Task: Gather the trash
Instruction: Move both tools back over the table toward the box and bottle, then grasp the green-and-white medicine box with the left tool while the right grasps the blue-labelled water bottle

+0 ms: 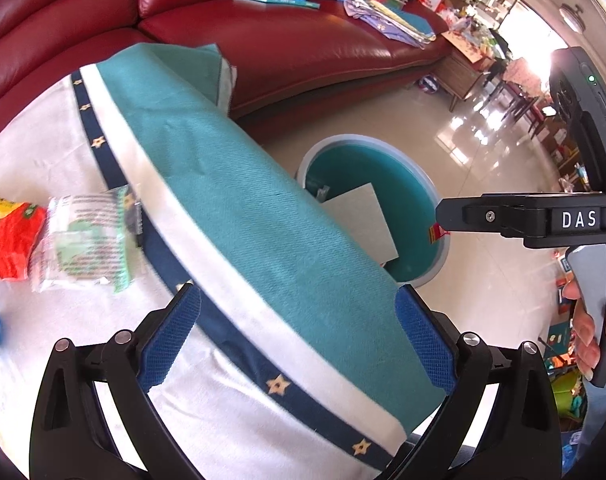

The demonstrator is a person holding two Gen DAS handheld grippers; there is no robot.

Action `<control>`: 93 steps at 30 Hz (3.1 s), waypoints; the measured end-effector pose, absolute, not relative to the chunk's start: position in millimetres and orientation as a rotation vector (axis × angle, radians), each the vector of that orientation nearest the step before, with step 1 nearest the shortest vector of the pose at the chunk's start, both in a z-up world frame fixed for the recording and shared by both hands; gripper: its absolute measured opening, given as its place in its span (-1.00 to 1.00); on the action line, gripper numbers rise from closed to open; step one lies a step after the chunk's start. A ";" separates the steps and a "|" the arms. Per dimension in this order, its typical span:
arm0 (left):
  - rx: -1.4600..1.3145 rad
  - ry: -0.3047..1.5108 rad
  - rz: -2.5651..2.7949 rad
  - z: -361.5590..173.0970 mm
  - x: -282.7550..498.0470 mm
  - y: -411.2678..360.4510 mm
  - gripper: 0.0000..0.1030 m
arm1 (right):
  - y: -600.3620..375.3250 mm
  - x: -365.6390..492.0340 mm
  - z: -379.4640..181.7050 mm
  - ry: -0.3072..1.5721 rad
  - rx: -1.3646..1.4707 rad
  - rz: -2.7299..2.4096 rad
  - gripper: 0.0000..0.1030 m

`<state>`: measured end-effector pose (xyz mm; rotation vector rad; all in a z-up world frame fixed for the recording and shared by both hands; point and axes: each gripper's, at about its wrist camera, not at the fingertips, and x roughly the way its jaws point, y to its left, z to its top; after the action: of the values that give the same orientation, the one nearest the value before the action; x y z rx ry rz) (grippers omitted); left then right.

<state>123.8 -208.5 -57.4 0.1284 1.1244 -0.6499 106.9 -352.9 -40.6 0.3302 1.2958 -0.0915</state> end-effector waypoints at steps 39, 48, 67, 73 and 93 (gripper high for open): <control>-0.010 1.053 -0.249 -34.7 148.8 58.9 0.92 | -100.6 212.4 -55.1 1.418 0.004 0.192 0.79; 0.015 1.108 -0.232 -59.3 156.1 97.9 0.92 | -62.8 221.1 -68.0 1.466 0.021 0.234 0.79; -0.127 1.077 -0.147 -52.9 120.5 220.8 0.92 | 78.8 241.9 -82.2 1.503 0.099 0.315 0.79; -0.077 1.078 -0.141 -55.2 139.6 231.1 0.92 | 87.1 239.8 -86.7 1.515 0.041 0.352 0.33; 0.135 1.134 -0.337 -93.5 243.7 182.8 0.92 | 43.5 228.6 -102.1 1.537 -0.044 0.348 0.09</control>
<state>243.7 182.8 -93.5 0.1349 1.1337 -0.3369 228.6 43.5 -102.1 -0.0443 1.5374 0.3479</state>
